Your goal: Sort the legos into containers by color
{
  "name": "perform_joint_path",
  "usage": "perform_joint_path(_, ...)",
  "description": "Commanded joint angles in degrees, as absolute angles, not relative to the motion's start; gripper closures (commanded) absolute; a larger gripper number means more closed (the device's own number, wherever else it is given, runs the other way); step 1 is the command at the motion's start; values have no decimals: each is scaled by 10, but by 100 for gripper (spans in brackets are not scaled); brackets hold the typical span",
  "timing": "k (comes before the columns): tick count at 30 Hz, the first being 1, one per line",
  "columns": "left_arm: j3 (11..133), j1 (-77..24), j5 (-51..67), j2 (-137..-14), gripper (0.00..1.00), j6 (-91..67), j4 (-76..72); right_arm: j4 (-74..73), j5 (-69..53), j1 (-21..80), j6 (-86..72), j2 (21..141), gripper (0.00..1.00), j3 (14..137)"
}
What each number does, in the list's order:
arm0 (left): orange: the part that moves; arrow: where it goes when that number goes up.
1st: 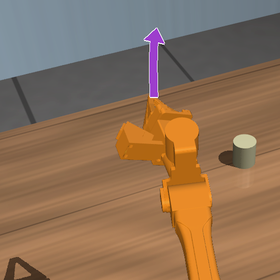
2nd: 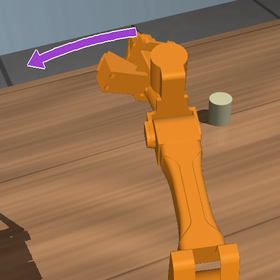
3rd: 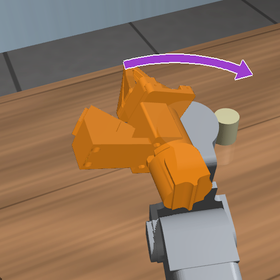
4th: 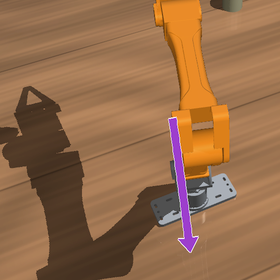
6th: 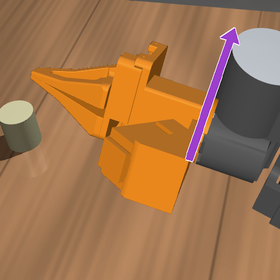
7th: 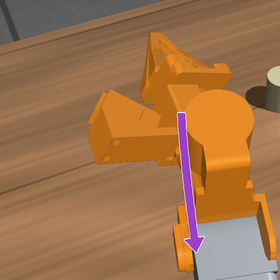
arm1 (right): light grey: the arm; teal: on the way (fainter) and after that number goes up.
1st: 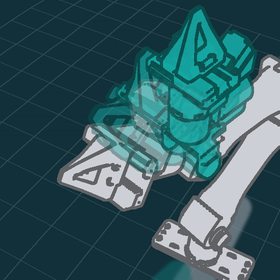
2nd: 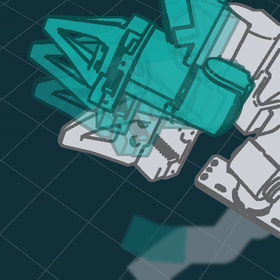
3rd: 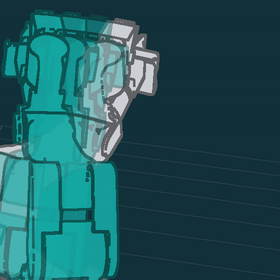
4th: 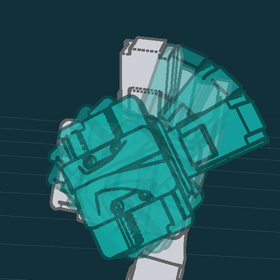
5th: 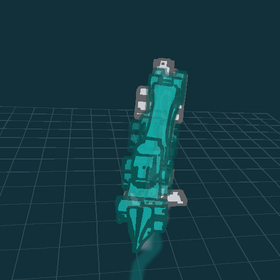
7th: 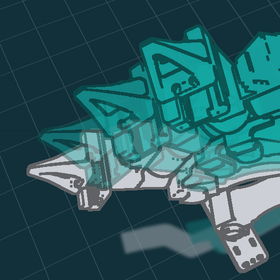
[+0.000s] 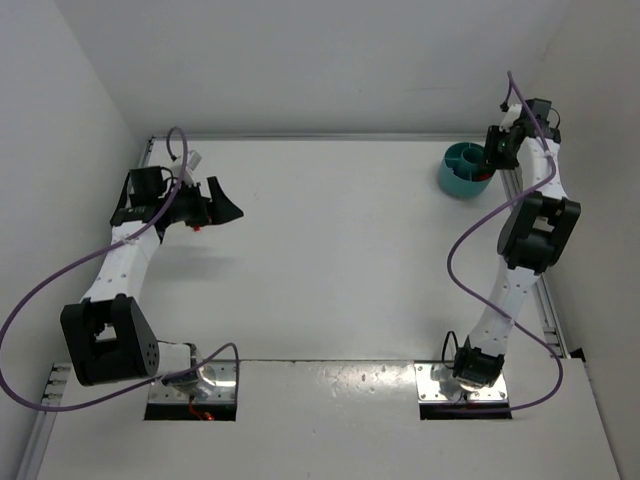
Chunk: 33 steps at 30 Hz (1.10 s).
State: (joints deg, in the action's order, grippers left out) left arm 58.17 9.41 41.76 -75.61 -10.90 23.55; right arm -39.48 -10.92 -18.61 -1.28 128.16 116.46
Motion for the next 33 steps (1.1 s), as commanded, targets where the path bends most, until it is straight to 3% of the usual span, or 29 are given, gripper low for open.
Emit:
perform_joint_path(1,575,89,422,-737,0,-98,222,-383,-111,-183,-22,1278,63,1194)
perform_joint_path(5,583,84,386,-717,4,-51,243,-402,-160,-183,-27,1223,63,1185)
perform_joint_path(9,596,78,246,-740,15,-18,284,-414,-218,-162,-21,1153,64,1134)
perform_joint_path(13,628,78,162,-804,41,7,315,-412,-238,-124,-14,1087,65,1022)
perform_joint_path(16,647,78,84,-857,51,2,322,-377,-249,-108,-33,1048,66,934)
perform_joint_path(18,659,78,47,-886,50,-18,322,-348,-254,-99,-51,1014,66,887)
perform_joint_path(23,674,73,18,-938,26,-68,322,-327,-254,-80,-67,1000,66,853)
perform_joint_path(31,697,52,-64,-1016,25,-129,291,-307,-265,-74,-93,1000,68,841)
perform_joint_path(33,703,52,-69,-1033,30,-136,280,-307,-265,-74,-93,1000,68,841)
